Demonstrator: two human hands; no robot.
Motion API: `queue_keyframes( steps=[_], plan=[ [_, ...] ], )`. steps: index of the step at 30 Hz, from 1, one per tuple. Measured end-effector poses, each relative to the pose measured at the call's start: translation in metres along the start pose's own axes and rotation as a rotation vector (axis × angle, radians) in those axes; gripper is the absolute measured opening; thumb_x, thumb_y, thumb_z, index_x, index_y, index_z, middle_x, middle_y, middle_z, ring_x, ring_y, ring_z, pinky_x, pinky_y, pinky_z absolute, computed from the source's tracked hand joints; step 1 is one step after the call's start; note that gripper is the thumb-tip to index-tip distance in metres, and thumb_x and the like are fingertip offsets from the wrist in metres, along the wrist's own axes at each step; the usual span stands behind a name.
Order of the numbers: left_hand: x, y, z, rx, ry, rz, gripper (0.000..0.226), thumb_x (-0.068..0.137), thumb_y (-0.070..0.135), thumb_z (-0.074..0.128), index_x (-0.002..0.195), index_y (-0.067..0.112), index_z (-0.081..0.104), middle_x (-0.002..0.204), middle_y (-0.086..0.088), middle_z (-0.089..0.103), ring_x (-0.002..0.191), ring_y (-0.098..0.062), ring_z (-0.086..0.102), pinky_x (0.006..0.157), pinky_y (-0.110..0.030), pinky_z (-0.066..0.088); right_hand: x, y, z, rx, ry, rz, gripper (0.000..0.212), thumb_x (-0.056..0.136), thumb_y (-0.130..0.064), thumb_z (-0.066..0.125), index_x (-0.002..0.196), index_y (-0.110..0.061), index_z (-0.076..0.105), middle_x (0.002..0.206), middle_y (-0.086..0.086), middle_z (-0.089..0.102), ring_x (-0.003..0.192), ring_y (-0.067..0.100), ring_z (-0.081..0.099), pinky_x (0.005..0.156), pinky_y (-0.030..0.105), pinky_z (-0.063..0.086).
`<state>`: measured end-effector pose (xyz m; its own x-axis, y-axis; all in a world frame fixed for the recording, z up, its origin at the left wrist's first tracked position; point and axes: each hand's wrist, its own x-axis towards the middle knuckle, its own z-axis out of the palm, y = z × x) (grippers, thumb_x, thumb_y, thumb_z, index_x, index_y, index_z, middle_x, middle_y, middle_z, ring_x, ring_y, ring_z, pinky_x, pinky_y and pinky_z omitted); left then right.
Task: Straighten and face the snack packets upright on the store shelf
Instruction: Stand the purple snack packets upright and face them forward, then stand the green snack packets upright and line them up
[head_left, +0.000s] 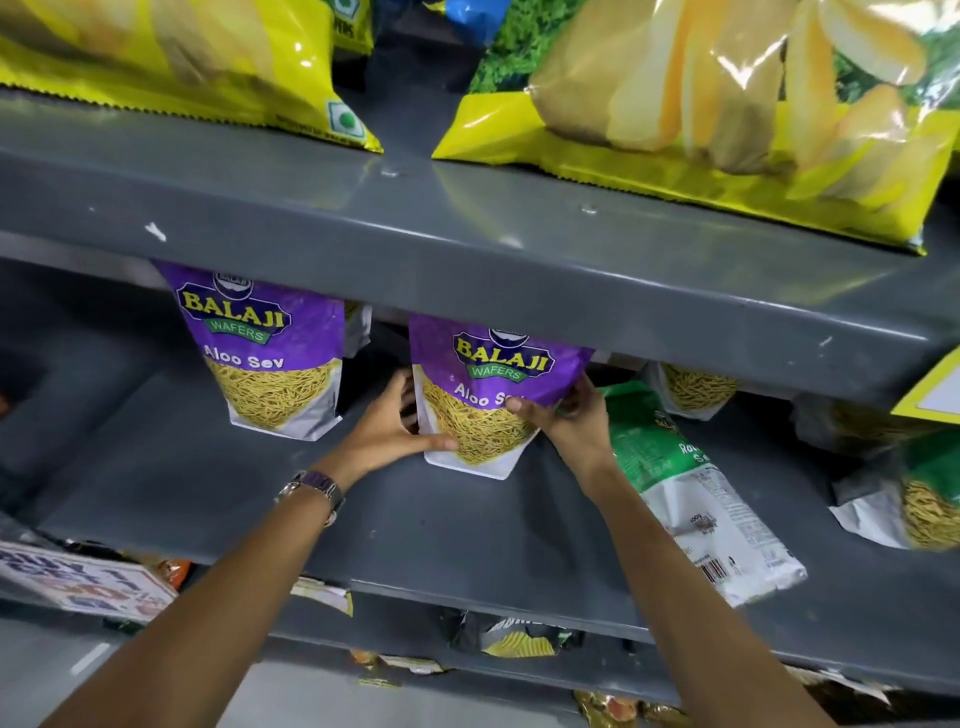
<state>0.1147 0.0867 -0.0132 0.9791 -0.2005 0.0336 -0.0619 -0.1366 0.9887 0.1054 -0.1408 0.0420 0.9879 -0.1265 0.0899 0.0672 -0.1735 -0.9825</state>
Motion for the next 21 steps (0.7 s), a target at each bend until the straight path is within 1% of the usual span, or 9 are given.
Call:
queue_keyframes(
  steps=[5, 8, 11, 13, 14, 16, 17, 19, 21],
  plan=[
    [-0.003, -0.012, 0.002, 0.009, 0.034, 0.028, 0.076, 0.057, 0.028, 0.087, 0.113, 0.052, 0.042, 0.122, 0.018, 0.056, 0.113, 0.004, 0.055, 0.093, -0.021, 0.047, -0.008, 0.004, -0.001, 0.155, 0.037, 0.058, 0.029, 0.068, 0.007, 0.075, 0.085, -0.005, 0.054, 0.086, 0.005, 0.067, 0.065, -0.001, 0.066, 0.062, 0.014, 0.053],
    [-0.005, -0.017, 0.001, 0.035, 0.051, 0.026, 0.073, 0.064, 0.015, 0.082, 0.116, 0.047, 0.041, 0.120, 0.017, 0.056, 0.109, 0.009, 0.055, 0.097, -0.027, 0.047, -0.013, 0.003, 0.000, 0.175, 0.053, 0.048, 0.030, 0.071, 0.008, 0.072, 0.092, -0.002, 0.053, 0.087, 0.004, 0.066, 0.067, -0.001, 0.066, 0.064, 0.014, 0.054],
    [-0.011, -0.014, 0.006, 0.048, 0.078, 0.031, 0.081, 0.066, 0.011, 0.081, 0.129, 0.034, 0.037, 0.127, 0.013, 0.052, 0.111, 0.011, 0.051, 0.099, -0.023, 0.045, -0.018, 0.000, -0.003, 0.100, 0.068, 0.022, 0.034, 0.072, 0.000, 0.075, 0.099, -0.004, 0.056, 0.089, 0.001, 0.067, 0.071, -0.003, 0.065, 0.068, 0.013, 0.053],
    [-0.026, -0.013, 0.025, -0.001, 0.256, 0.063, 0.089, 0.067, 0.005, 0.079, 0.139, 0.017, 0.029, 0.137, 0.005, 0.041, 0.119, 0.002, 0.046, 0.099, -0.020, 0.040, -0.021, 0.000, -0.014, 0.065, 0.103, -0.003, 0.034, 0.074, -0.007, 0.076, 0.102, -0.006, 0.058, 0.098, 0.006, 0.066, 0.087, 0.008, 0.064, 0.079, 0.022, 0.053],
    [-0.037, -0.011, 0.040, -0.049, 0.389, 0.088, 0.084, 0.069, 0.003, 0.077, 0.137, 0.013, 0.029, 0.138, 0.003, 0.038, 0.119, -0.003, 0.046, 0.097, -0.019, 0.040, -0.022, 0.000, -0.025, 0.067, 0.152, -0.011, 0.034, 0.075, -0.007, 0.075, 0.104, -0.007, 0.058, 0.102, 0.009, 0.064, 0.094, 0.014, 0.062, 0.085, 0.028, 0.052],
    [-0.060, -0.004, 0.078, -0.176, 0.600, 0.128, 0.064, 0.075, -0.007, 0.068, 0.126, 0.016, 0.039, 0.130, -0.004, 0.044, 0.109, -0.012, 0.052, 0.091, -0.025, 0.045, -0.024, 0.001, -0.054, 0.053, 0.276, -0.033, 0.034, 0.077, -0.006, 0.073, 0.107, -0.006, 0.058, 0.105, 0.011, 0.063, 0.099, 0.020, 0.060, 0.089, 0.035, 0.049],
    [-0.069, 0.000, 0.100, -0.236, 0.632, 0.131, 0.058, 0.076, -0.012, 0.062, 0.120, 0.021, 0.043, 0.122, -0.006, 0.050, 0.103, -0.017, 0.055, 0.087, -0.029, 0.047, -0.025, 0.002, -0.072, 0.013, 0.328, -0.035, 0.032, 0.077, -0.007, 0.072, 0.106, -0.006, 0.059, 0.104, 0.011, 0.064, 0.098, 0.022, 0.061, 0.089, 0.037, 0.050],
    [-0.078, 0.012, 0.146, -0.282, 0.591, 0.101, 0.058, 0.074, -0.019, 0.054, 0.109, 0.027, 0.047, 0.111, -0.004, 0.054, 0.093, -0.020, 0.056, 0.077, -0.023, 0.049, -0.023, 0.012, -0.113, -0.127, 0.400, 0.002, 0.028, 0.077, -0.011, 0.072, 0.102, -0.013, 0.061, 0.099, 0.009, 0.066, 0.099, 0.029, 0.064, 0.089, 0.043, 0.050],
    [-0.073, 0.025, 0.185, -0.384, 0.456, -0.069, 0.055, 0.074, -0.020, 0.056, 0.111, 0.020, 0.047, 0.113, -0.008, 0.052, 0.091, -0.018, 0.053, 0.069, -0.020, 0.049, -0.020, 0.022, -0.151, -0.317, 0.395, 0.127, 0.030, 0.076, -0.026, 0.073, 0.102, -0.018, 0.060, 0.100, 0.010, 0.068, 0.103, 0.034, 0.063, 0.090, 0.045, 0.050]
  ],
)
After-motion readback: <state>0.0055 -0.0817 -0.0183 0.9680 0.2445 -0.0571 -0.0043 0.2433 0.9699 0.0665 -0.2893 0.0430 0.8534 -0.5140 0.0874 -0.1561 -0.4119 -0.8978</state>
